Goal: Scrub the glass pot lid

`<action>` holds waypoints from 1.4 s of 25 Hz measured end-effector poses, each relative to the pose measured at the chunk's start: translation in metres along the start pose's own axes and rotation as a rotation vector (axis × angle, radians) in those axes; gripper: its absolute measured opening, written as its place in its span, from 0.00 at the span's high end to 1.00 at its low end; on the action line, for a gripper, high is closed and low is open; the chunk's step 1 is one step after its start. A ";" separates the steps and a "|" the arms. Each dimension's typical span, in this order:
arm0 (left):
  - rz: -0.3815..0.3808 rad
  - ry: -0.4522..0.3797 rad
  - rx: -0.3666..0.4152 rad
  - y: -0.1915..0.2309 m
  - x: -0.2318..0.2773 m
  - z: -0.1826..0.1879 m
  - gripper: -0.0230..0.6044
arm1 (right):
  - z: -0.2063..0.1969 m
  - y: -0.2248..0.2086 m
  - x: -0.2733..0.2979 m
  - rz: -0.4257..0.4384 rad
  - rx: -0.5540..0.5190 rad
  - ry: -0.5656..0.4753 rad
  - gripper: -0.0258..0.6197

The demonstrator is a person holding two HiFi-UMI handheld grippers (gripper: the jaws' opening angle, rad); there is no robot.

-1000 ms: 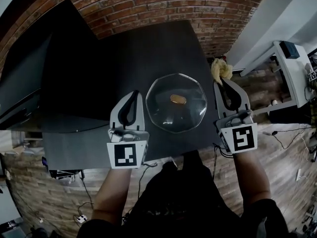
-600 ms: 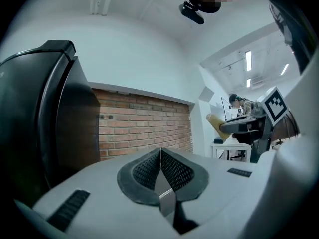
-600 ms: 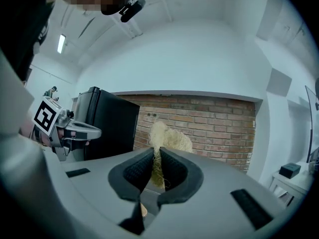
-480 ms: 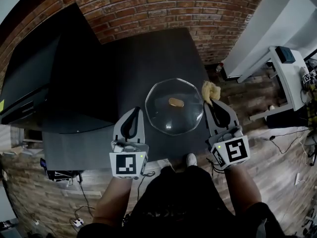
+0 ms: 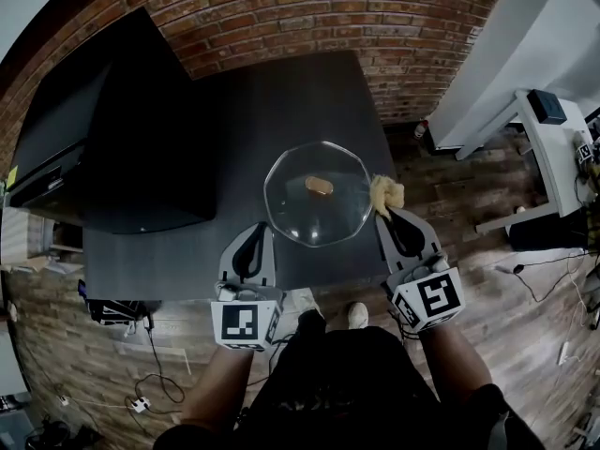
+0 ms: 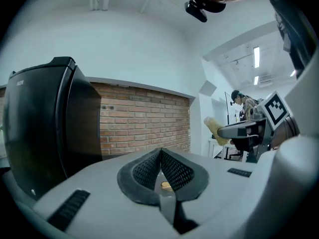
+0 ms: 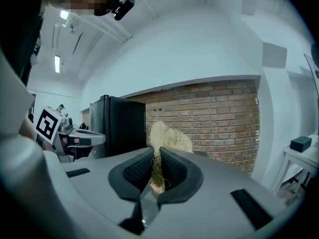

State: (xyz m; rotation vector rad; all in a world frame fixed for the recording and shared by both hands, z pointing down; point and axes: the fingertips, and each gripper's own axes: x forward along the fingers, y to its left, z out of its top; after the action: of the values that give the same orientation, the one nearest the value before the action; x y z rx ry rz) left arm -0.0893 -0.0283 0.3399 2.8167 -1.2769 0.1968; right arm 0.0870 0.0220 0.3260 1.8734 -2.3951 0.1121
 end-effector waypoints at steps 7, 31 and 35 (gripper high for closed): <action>0.051 0.045 -0.020 -0.056 -0.026 -0.011 0.91 | -0.018 -0.002 -0.044 0.085 0.006 0.010 0.90; 0.128 0.066 -0.030 -0.140 -0.082 -0.021 0.91 | -0.054 0.004 -0.121 0.183 0.051 0.051 0.90; 0.117 0.064 -0.030 -0.133 -0.093 -0.021 0.91 | -0.058 0.021 -0.117 0.176 0.069 0.055 0.90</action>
State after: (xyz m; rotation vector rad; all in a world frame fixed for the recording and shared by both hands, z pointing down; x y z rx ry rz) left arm -0.0517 0.1308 0.3505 2.6897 -1.4189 0.2672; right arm 0.0961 0.1465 0.3695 1.6589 -2.5450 0.2596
